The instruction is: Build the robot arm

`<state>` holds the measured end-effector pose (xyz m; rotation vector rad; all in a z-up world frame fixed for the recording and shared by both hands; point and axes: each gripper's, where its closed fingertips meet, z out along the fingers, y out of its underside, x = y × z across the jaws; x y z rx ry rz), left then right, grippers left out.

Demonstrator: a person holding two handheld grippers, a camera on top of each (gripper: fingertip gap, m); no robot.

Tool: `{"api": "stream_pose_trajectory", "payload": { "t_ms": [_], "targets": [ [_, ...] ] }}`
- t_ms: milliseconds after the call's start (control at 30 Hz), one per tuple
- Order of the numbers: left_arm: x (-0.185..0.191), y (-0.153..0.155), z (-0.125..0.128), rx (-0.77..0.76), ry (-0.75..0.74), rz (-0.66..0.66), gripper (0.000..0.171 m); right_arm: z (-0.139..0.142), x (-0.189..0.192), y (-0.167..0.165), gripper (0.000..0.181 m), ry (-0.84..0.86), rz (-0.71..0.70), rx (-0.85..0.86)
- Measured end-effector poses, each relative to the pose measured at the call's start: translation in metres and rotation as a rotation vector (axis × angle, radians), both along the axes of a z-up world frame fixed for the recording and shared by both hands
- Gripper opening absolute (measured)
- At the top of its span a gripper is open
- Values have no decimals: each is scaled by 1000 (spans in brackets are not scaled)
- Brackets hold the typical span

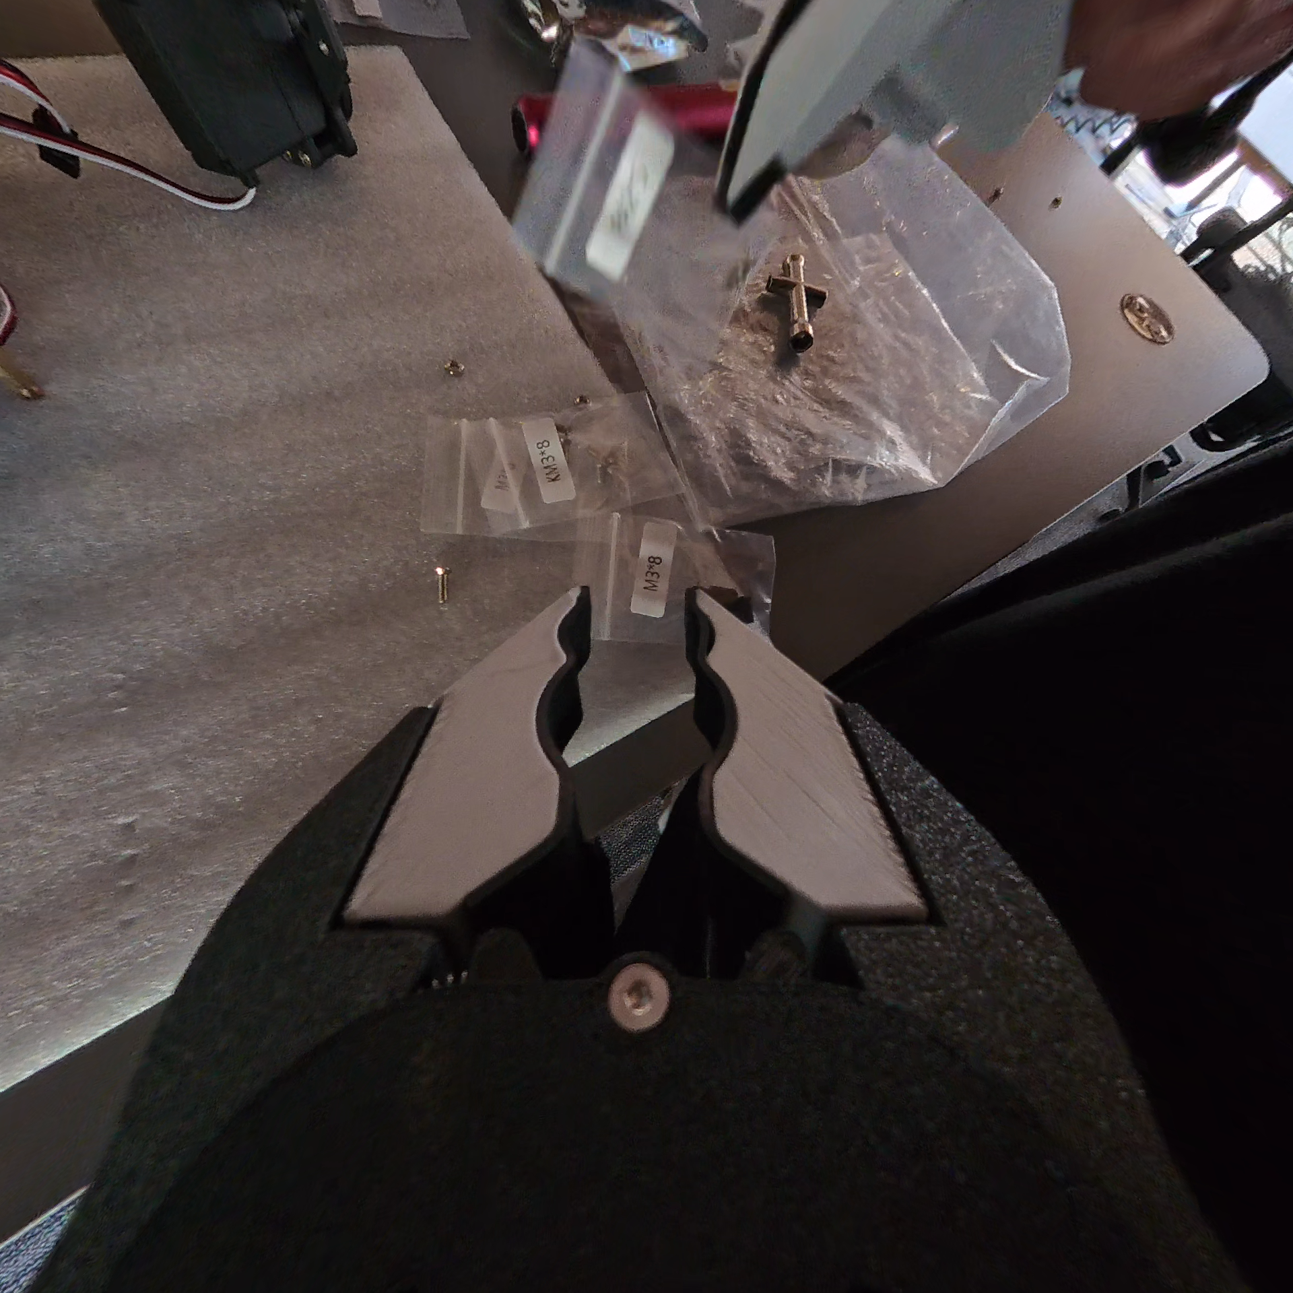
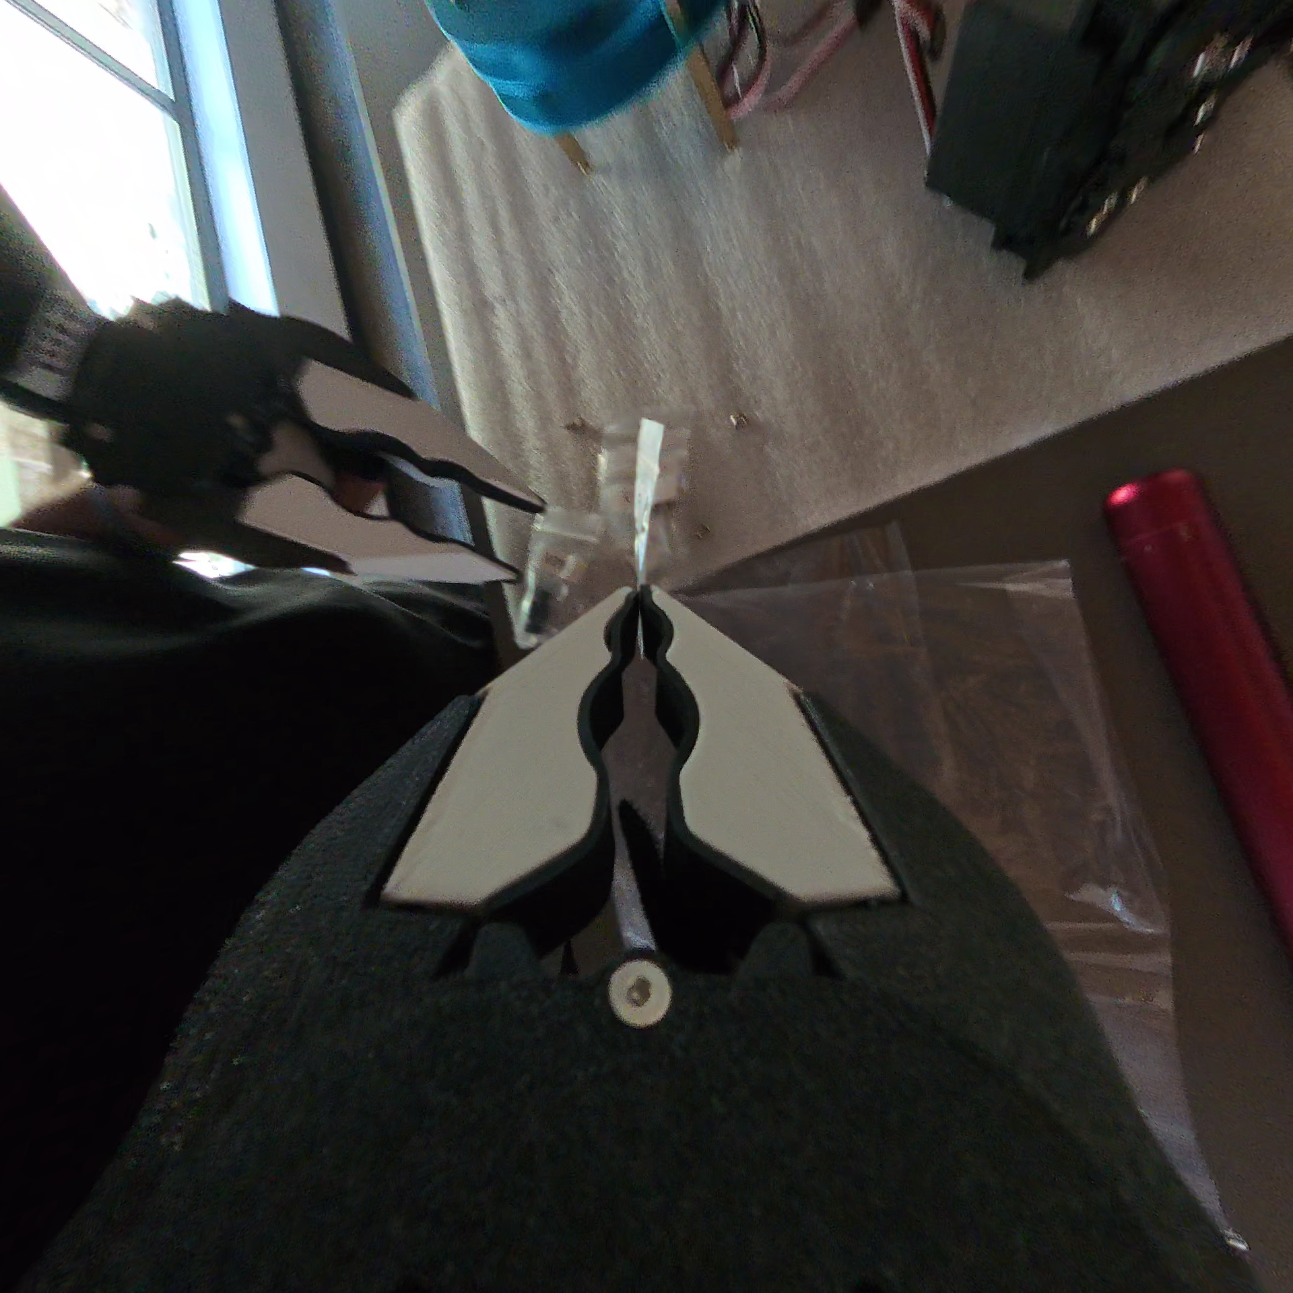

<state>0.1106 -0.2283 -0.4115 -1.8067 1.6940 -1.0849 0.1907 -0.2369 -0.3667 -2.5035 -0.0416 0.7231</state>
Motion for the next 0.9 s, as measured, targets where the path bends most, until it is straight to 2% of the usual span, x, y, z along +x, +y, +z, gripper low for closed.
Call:
{"api": "stream_pose_trajectory", "payload": {
  "t_ms": [133, 200, 333, 400, 467, 600, 700, 767, 900],
  "targets": [
    [0, -1, -2, -10, 5, 0, 26, 31, -14, 6, 0, 131, 36, 90],
    [-1, -2, -2, -24, 1, 4, 26, 19, -25, 4, 0, 179, 95, 27],
    [-4, 1, -1, -31, 0, 13, 26, -32, -28, 3, 1, 39, 200, -94],
    [-6, 5, -2, -16, 10, 21, 25, -48, -19, 4, 15, -81, 219, -133],
    [-9, 7, -2, -7, 13, 34, 25, -46, -16, 10, 20, -140, 241, -97],
    [-10, 7, -2, -21, 6, 54, 25, -40, -15, 34, 35, -145, 233, -39],
    [-11, 6, -3, -18, 8, 57, 26, -53, -22, 41, 35, -183, 286, -88],
    [-12, 5, -4, -16, 10, 57, 26, -56, -21, 43, 30, -261, 316, -100],
    [-13, 8, -6, -21, 10, 69, 26, -58, -22, 41, 33, -421, 355, -97]
  ]
}}
